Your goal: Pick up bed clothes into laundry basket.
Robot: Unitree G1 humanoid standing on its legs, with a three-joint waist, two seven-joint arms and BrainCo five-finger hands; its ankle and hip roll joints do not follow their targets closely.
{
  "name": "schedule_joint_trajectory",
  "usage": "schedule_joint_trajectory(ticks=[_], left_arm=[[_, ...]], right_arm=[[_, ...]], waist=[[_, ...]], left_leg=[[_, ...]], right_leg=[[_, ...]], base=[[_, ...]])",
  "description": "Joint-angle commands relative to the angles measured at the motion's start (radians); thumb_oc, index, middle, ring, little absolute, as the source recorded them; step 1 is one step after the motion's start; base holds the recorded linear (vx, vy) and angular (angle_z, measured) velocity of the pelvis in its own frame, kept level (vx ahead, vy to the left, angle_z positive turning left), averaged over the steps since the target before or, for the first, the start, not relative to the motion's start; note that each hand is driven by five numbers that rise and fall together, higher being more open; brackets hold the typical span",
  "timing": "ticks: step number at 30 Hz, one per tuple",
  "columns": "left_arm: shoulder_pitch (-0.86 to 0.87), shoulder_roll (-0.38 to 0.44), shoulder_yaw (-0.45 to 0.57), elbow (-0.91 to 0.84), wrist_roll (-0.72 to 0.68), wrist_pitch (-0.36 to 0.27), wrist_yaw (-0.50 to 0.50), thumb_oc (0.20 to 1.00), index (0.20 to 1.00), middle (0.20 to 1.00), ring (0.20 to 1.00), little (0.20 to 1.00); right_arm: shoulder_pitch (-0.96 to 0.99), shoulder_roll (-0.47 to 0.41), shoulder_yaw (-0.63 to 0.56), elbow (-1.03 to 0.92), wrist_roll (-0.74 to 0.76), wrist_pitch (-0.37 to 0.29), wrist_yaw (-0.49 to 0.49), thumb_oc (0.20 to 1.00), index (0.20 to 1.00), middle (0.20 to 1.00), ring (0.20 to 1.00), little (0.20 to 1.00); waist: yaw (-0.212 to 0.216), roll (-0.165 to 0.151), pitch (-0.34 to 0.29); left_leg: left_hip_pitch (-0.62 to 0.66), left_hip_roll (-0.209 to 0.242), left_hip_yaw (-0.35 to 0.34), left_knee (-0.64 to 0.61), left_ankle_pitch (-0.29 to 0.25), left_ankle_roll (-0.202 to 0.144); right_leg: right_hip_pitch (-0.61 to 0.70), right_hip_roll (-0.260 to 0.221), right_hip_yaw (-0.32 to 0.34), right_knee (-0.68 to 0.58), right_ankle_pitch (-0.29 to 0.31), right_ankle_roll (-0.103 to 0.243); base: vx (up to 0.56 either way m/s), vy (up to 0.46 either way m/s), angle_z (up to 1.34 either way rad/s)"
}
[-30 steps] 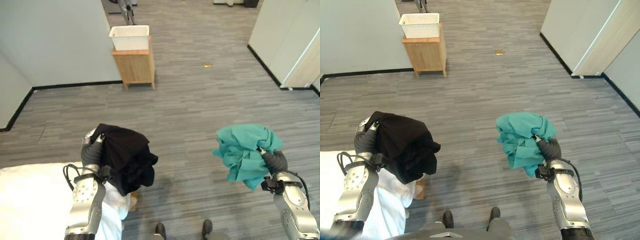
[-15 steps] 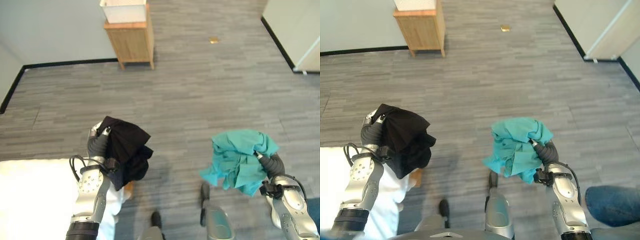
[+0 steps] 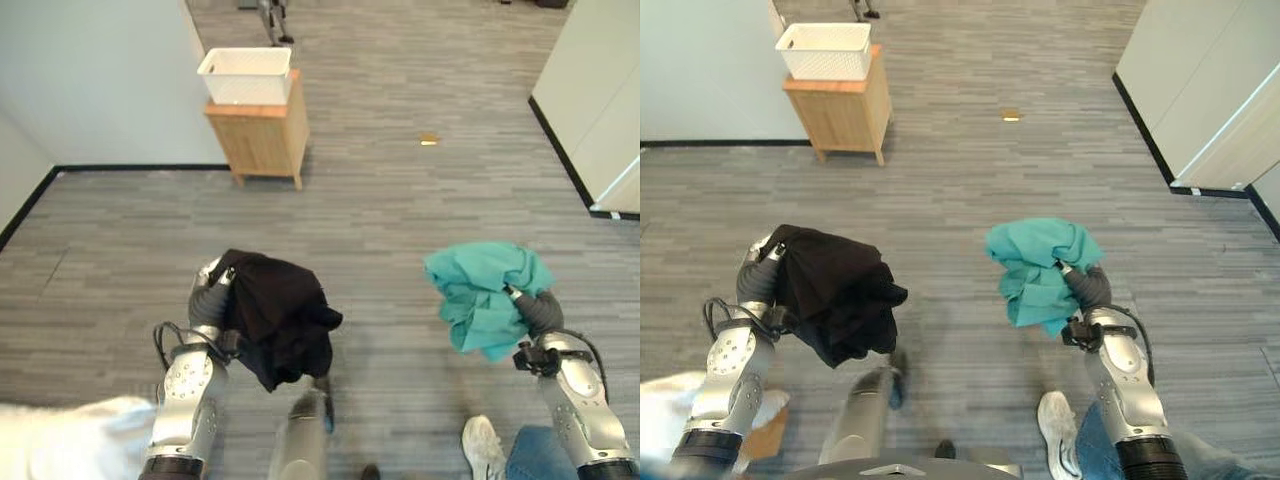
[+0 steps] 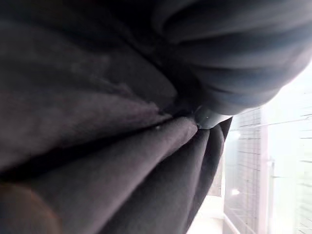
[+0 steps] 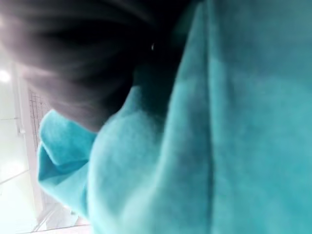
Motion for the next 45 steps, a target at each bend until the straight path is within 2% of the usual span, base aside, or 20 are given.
schedule_joint_trajectory(ticks=[1,3,4,5,8,9,11,13,14,15,16,21,22,25,26,28,29,39,40,45], left_arm=[[-0.053,0.034,0.017,-0.083,-0.022,-0.066,-0.024,0.200,0.200,0.200,0.200,0.200],[-0.051,0.031,0.004,-0.094,-0.011,-0.060,-0.038,0.200,0.200,0.200,0.200,0.200],[-0.064,0.043,-0.001,-0.099,-0.010,-0.061,-0.026,0.200,0.200,0.200,0.200,0.200],[-0.076,0.045,-0.011,-0.096,-0.027,-0.061,-0.017,0.200,0.200,0.200,0.200,0.200],[-0.093,0.050,-0.025,-0.098,-0.035,-0.058,-0.023,0.200,0.200,0.200,0.200,0.200],[-0.110,0.057,-0.039,-0.106,-0.031,-0.055,-0.034,0.200,0.200,0.200,0.200,0.200],[-0.118,0.057,-0.050,-0.100,-0.031,-0.055,-0.035,0.200,0.200,0.200,0.200,0.200],[-0.178,0.073,-0.102,-0.071,-0.027,-0.064,-0.055,0.200,0.200,0.200,0.200,0.200],[-0.202,0.077,-0.123,-0.070,-0.013,-0.073,-0.044,0.200,0.200,0.200,0.200,0.200],[-0.203,0.077,-0.125,-0.069,-0.012,-0.073,-0.043,0.200,0.200,0.200,0.200,0.200],[-0.209,0.078,-0.134,-0.089,0.007,-0.069,-0.068,0.200,0.200,0.200,0.200,0.200],[-0.186,0.061,-0.138,-0.136,-0.020,-0.070,-0.094,0.200,0.200,0.200,0.200,0.200],[-0.180,0.054,-0.152,-0.118,-0.033,-0.063,-0.097,0.200,0.200,0.200,0.200,0.200],[-0.179,0.038,-0.169,-0.088,-0.047,-0.049,-0.099,0.200,0.200,0.200,0.200,0.200],[-0.166,0.034,-0.176,-0.084,-0.050,-0.043,-0.114,0.200,0.200,0.200,0.200,0.200],[-0.146,0.039,-0.171,-0.090,-0.036,-0.039,-0.116,0.200,0.200,0.200,0.200,0.200],[-0.026,0.010,0.012,-0.066,-0.068,-0.036,-0.026,0.200,0.200,0.200,0.200,0.200],[0.031,0.020,0.067,-0.044,-0.050,-0.026,-0.011,0.200,0.200,0.200,0.200,0.200],[0.013,0.024,0.066,-0.043,-0.041,-0.028,-0.004,0.200,0.200,0.200,0.200,0.200],[-0.014,0.033,0.054,-0.031,-0.029,-0.028,0.001,0.200,0.200,0.200,0.200,0.200]], right_arm=[[-0.004,-0.016,-0.034,-0.089,0.013,-0.048,0.042,0.200,0.200,0.200,0.200,0.200],[-0.009,0.006,-0.019,-0.079,-0.001,-0.051,0.045,0.200,0.200,0.200,0.200,0.200],[-0.020,0.019,0.000,-0.082,-0.006,-0.051,0.043,0.200,0.200,0.200,0.200,0.200],[-0.027,0.026,0.015,-0.085,-0.008,-0.050,0.046,0.200,0.200,0.200,0.200,0.200],[-0.022,0.030,0.027,-0.080,-0.028,-0.037,0.047,0.200,0.200,0.200,0.200,0.200],[-0.008,0.035,0.014,-0.084,-0.026,-0.035,0.050,0.200,0.200,0.200,0.200,0.200],[0.001,0.039,0.004,-0.085,-0.024,-0.036,0.047,0.200,0.200,0.200,0.200,0.200],[0.061,0.048,-0.050,-0.059,0.001,-0.043,0.041,0.200,0.200,0.200,0.200,0.200],[0.091,0.044,-0.072,-0.075,-0.003,-0.050,0.046,0.200,0.200,0.200,0.200,0.200],[0.091,0.045,-0.074,-0.076,-0.003,-0.049,0.047,0.200,0.200,0.200,0.200,0.200],[0.098,0.040,-0.079,-0.084,0.018,-0.044,0.062,0.200,0.200,0.200,0.200,0.200],[0.055,0.008,-0.072,-0.069,0.039,-0.065,0.066,0.200,0.200,0.200,0.200,0.200],[0.031,-0.020,-0.099,-0.082,0.036,-0.080,0.044,0.200,0.200,0.200,0.200,0.200],[0.037,-0.028,-0.118,-0.110,0.042,-0.088,0.026,0.200,0.200,0.200,0.200,0.200],[0.052,-0.019,-0.116,-0.118,0.038,-0.079,0.031,0.200,0.200,0.200,0.200,0.200],[0.075,-0.007,-0.110,-0.126,0.036,-0.070,0.042,0.200,0.200,0.200,0.200,0.200],[0.108,0.044,-0.106,-0.039,0.069,-0.040,-0.001,0.200,0.200,0.200,0.200,0.200],[0.077,0.060,-0.127,-0.039,0.037,-0.039,-0.009,0.200,0.200,0.200,0.200,0.200],[0.075,0.055,-0.129,-0.035,0.024,-0.033,-0.008,0.200,0.200,0.200,0.200,0.200],[0.076,0.069,-0.124,-0.035,0.017,-0.039,-0.007,0.200,0.200,0.200,0.200,0.200]], waist=[[-0.005,0.003,-0.054],[0.000,-0.007,-0.073],[-0.010,-0.006,-0.053],[-0.028,0.011,-0.040],[-0.051,0.033,-0.028],[-0.071,0.045,-0.026],[-0.084,0.048,-0.028],[-0.163,0.030,-0.049],[-0.180,0.023,-0.050],[-0.180,0.022,-0.052],[-0.155,0.012,-0.066],[-0.132,0.015,-0.078],[-0.127,0.010,-0.060],[-0.156,0.003,-0.059],[-0.161,0.012,-0.069],[-0.157,0.021,-0.081],[-0.132,0.047,-0.084],[-0.119,0.035,-0.074],[-0.119,0.035,-0.062],[-0.126,0.047,-0.033]], left_leg=[[0.136,0.094,0.019,0.067,-0.032,-0.034],[0.216,0.075,0.044,-0.015,-0.052,-0.002],[0.264,0.067,0.049,-0.030,-0.077,0.030],[0.296,0.081,0.043,-0.054,-0.075,0.042],[0.343,0.089,0.025,-0.077,-0.085,0.057],[0.386,0.102,0.014,-0.105,-0.095,0.048],[0.404,0.104,-0.006,-0.109,-0.105,0.041],[0.440,0.068,-0.142,-0.117,-0.150,0.011],[0.440,0.063,-0.184,-0.109,-0.164,0.008],[0.434,0.062,-0.186,-0.109,-0.159,0.006],[0.425,0.064,-0.231,-0.089,-0.166,-0.006],[0.394,0.084,-0.292,-0.064,-0.138,-0.044],[0.331,0.113,-0.226,0.014,-0.086,-0.067],[0.306,0.197,0.028,0.037,-0.087,-0.056],[0.321,0.212,0.072,0.003,-0.096,-0.057],[0.344,0.203,0.046,-0.048,-0.088,-0.063],[0.453,0.210,0.198,-0.196,-0.111,-0.081],[0.460,0.141,0.202,-0.195,-0.148,-0.021],[0.473,0.110,0.191,-0.185,-0.175,0.010],[0.499,0.075,0.184,-0.172,-0.197,0.051]], right_leg=[[-0.084,-0.100,-0.010,0.038,0.000,0.045],[-0.122,-0.122,-0.016,0.169,0.030,0.087],[-0.247,-0.151,-0.007,0.450,0.157,0.153],[-0.308,-0.155,0.000,0.536,0.206,0.170],[-0.401,-0.160,0.023,0.627,0.209,0.164],[-0.470,-0.209,0.045,0.579,0.201,0.142],[-0.473,-0.219,0.063,0.526,0.184,0.136],[-0.427,-0.139,0.386,0.190,0.140,0.161],[-0.409,-0.123,0.478,0.176,0.137,0.172],[-0.412,-0.125,0.477,0.174,0.142,0.172],[-0.391,-0.136,0.457,0.154,0.139,0.165],[-0.340,-0.134,0.349,0.092,0.135,0.132],[-0.297,-0.155,0.237,0.081,0.123,0.106],[-0.272,-0.177,0.130,0.073,0.108,0.102],[-0.263,-0.177,0.104,0.068,0.098,0.102],[-0.258,-0.177,0.094,0.063,0.096,0.103],[-0.257,-0.254,-0.243,0.051,0.122,0.132],[-0.289,-0.324,-0.201,0.118,0.153,0.173],[-0.316,-0.360,-0.165,0.222,0.160,0.183],[-0.394,-0.400,-0.127,0.456,0.247,0.183]], base=[[0.44,0.126,-0.64],[0.42,0.143,-0.86],[0.35,0.131,-0.61],[0.23,0.101,-0.50],[0.20,0.024,-0.06],[0.28,-0.042,0.29],[0.36,-0.149,0.77],[0.60,-0.330,1.21],[0.30,-0.208,1.61],[0.22,-0.279,2.11],[0.12,-0.187,2.32],[0.10,-0.287,1.14],[0.01,-0.341,1.48],[-0.03,-0.186,2.04],[0.02,-0.029,1.68],[0.03,0.059,0.84],[0.00,0.092,0.29],[0.01,0.175,-0.11],[0.03,0.219,-0.09],[0.05,0.236,-0.02]])
